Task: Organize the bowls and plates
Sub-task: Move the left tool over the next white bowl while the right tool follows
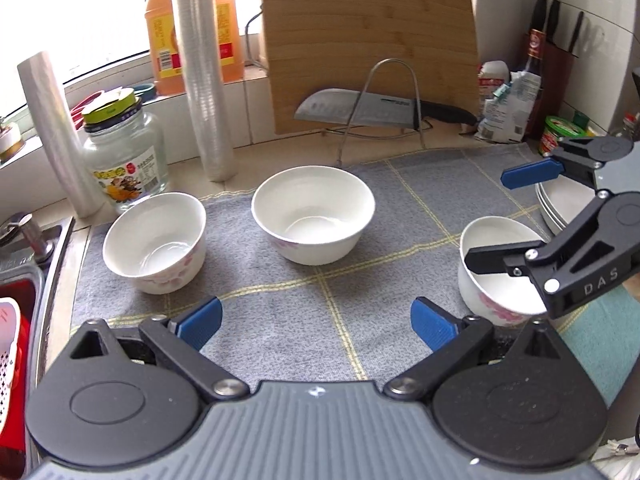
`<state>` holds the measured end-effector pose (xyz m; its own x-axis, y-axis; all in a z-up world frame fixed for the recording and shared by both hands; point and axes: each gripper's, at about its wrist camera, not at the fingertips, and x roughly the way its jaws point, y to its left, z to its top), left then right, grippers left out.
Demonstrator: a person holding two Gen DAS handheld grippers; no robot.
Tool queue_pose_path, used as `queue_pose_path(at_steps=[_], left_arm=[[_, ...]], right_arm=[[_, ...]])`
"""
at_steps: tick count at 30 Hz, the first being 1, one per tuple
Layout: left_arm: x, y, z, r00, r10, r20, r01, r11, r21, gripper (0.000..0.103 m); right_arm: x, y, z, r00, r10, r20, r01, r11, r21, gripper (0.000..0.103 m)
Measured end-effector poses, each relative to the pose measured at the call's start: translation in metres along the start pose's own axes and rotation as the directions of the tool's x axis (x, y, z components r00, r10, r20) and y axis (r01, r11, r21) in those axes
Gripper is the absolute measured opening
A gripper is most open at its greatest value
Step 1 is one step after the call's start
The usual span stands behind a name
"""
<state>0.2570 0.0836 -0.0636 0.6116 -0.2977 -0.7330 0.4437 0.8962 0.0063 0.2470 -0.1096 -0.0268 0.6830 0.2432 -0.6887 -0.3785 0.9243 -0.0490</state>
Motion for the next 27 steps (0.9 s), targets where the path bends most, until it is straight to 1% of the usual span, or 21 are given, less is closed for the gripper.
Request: queue_pose_path(at_steps=[1, 3, 6, 8, 10, 13, 15, 17, 20, 22, 25, 27], left_arm=[[0.001, 0.002, 0.002, 1.0, 0.009, -0.007, -0.01, 1.0, -0.024, 0.1], [0.003, 0.009, 0.007, 1.0, 0.004, -0.016, -0.005, 0.998, -0.066, 0.1], [0.008, 0.02, 0.016, 0.999, -0.012, -0.033, 0.009, 0.996, -0.086, 0.1], [0.014, 0.027, 0.025, 0.999, -0.02, -0.037, 0.018, 0.999, -0.049, 0.1], [0.022, 0.033, 0.038, 0.999, -0.01, -0.048, 0.01, 1.0, -0.004, 0.1], [0.033, 0.04, 0.056, 0.999, -0.008, -0.032, 0.01, 0.997, 0.071, 0.1], [0.044, 0.045, 0.066, 0.999, -0.018, -0.029, 0.021, 0.994, 0.111, 0.1], [0.055, 0.052, 0.073, 0.999, -0.034, -0.035, 0.038, 0.992, 0.119, 0.1], [0.071, 0.062, 0.079, 0.996, -0.078, -0.054, 0.082, 0.993, 0.09, 0.1], [0.08, 0.065, 0.082, 0.992, -0.099, -0.072, 0.104, 0.992, 0.073, 0.1], [0.089, 0.067, 0.085, 0.987, -0.133, -0.089, 0.14, 0.986, 0.087, 0.1], [0.095, 0.064, 0.089, 0.983, -0.148, -0.104, 0.16, 0.981, 0.113, 0.1]], right_arm=[[0.001, -0.001, 0.002, 1.0, 0.022, 0.004, -0.022, 1.0, -0.005, 0.103], [0.003, 0.0, 0.004, 0.999, 0.045, 0.006, -0.045, 0.999, -0.007, 0.103], [0.011, 0.008, 0.007, 0.999, 0.046, -0.013, -0.047, 0.999, -0.014, 0.103], [0.015, 0.014, 0.01, 0.999, 0.043, -0.017, -0.043, 0.999, -0.011, 0.103], [0.02, 0.019, 0.016, 1.0, 0.014, -0.024, -0.013, 1.0, 0.014, 0.103], [0.028, 0.023, 0.025, 0.999, 0.036, -0.03, -0.034, 0.997, 0.072, 0.103], [0.035, 0.03, 0.03, 0.999, 0.027, -0.032, -0.025, 0.997, 0.067, 0.103], [0.042, 0.038, 0.033, 0.999, 0.009, -0.032, -0.007, 0.999, 0.048, 0.103], [0.052, 0.048, 0.034, 0.999, -0.016, -0.052, 0.017, 1.0, 0.021, 0.103], [0.056, 0.053, 0.034, 0.996, -0.048, -0.069, 0.048, 0.999, -0.003, 0.103], [0.06, 0.052, 0.036, 0.994, -0.075, -0.081, 0.074, 0.997, -0.016, 0.103], [0.063, 0.047, 0.038, 0.993, -0.084, -0.084, 0.083, 0.996, -0.01, 0.103]])
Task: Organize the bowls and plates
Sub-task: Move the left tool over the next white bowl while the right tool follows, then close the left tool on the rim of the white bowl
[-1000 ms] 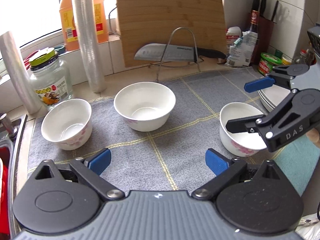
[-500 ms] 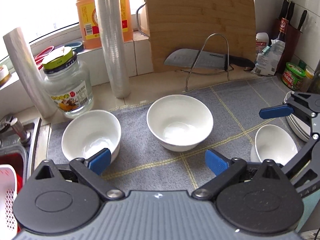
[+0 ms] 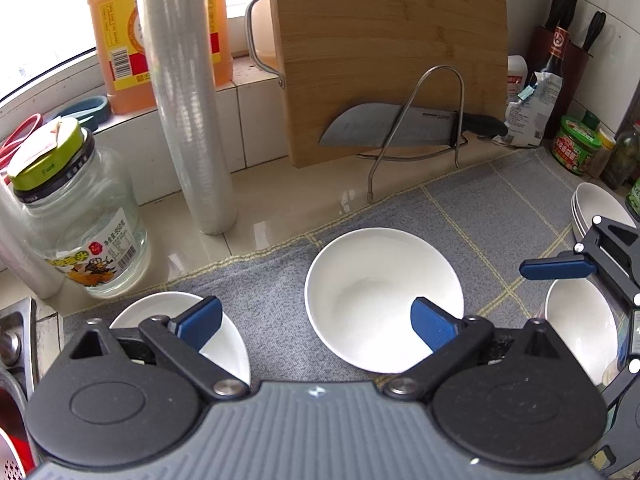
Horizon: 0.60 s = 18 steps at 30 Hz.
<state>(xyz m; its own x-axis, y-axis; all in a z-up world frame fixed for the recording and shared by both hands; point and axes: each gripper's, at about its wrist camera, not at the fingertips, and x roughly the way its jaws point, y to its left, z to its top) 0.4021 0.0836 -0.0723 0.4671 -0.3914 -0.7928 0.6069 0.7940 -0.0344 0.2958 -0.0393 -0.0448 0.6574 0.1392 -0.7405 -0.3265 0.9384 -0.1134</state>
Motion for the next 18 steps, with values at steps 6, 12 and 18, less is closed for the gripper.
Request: queue_pose_path(at_steps=[6, 12, 18], left_arm=[[0.015, -0.008, 0.012, 0.999, -0.025, -0.038, 0.028, 0.997, 0.074, 0.1], [0.03, -0.007, 0.02, 0.996, -0.052, -0.077, 0.06, 0.993, 0.1, 0.096], [0.042, -0.004, 0.025, 0.991, -0.084, -0.105, 0.095, 0.99, 0.108, 0.082]], right_arm=[[0.011, -0.013, 0.003, 1.0, 0.008, -0.003, -0.008, 1.0, -0.004, 0.103], [0.022, -0.017, 0.007, 1.0, 0.025, -0.012, -0.025, 0.999, 0.019, 0.103], [0.034, -0.012, 0.013, 0.999, 0.032, -0.032, -0.032, 0.999, 0.012, 0.103]])
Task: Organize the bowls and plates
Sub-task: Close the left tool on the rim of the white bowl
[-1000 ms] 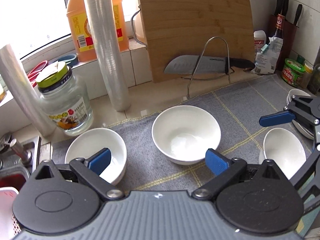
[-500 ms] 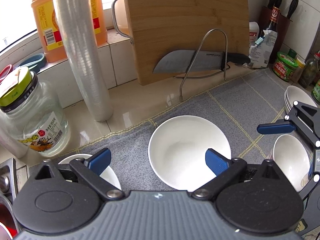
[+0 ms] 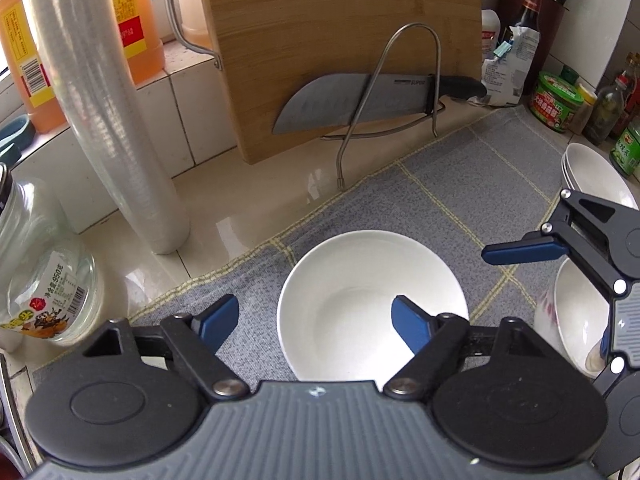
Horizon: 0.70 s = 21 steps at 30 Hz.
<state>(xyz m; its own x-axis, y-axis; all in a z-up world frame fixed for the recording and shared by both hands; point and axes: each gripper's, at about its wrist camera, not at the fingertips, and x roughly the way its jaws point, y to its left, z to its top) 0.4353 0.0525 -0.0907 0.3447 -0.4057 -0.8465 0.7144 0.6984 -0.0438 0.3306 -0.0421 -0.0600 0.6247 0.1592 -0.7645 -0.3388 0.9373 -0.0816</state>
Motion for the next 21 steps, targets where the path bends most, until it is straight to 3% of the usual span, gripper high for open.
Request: queue_pose_path(at_steps=[21], left_arm=[[0.017, 0.009, 0.008, 0.997, -0.062, -0.045, 0.062, 0.998, -0.005, 0.064]], right_arm=[[0.018, 0.004, 0.015, 1.0, 0.005, -0.015, -0.005, 0.999, -0.042, 0.101]])
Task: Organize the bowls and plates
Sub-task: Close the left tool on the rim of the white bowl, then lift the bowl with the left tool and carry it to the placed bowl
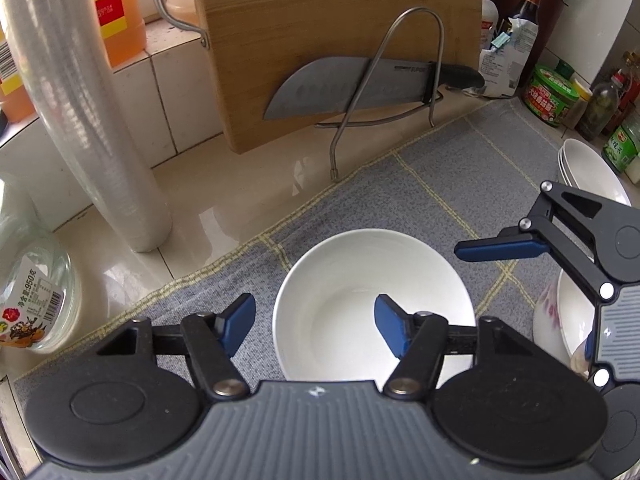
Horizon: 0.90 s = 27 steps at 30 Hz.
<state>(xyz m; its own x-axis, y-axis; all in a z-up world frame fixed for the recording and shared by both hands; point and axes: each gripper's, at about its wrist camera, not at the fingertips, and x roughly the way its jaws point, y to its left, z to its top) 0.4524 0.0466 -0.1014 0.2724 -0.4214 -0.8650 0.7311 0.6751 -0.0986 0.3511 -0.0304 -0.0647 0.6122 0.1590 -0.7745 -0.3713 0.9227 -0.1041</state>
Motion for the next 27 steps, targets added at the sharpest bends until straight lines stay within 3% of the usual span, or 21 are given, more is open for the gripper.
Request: queue_pose_path(at_steps=[6, 27], left_arm=[[0.0023, -0.0026, 0.0029, 1.0, -0.014, -0.006, 0.014, 1.0, 0.007, 0.057], [0.0024, -0.0061, 0.0063, 0.999, -0.035, -0.015, 0.036, 0.998, 0.049, 0.056]], right_arm=[[0.0026, -0.0015, -0.0001, 1.0, 0.015, -0.003, -0.015, 1.0, 0.002, 0.098], [0.0054, -0.0054, -0.0024, 0.999, 0.05, 0.0, -0.05, 0.998, 0.028, 0.091]])
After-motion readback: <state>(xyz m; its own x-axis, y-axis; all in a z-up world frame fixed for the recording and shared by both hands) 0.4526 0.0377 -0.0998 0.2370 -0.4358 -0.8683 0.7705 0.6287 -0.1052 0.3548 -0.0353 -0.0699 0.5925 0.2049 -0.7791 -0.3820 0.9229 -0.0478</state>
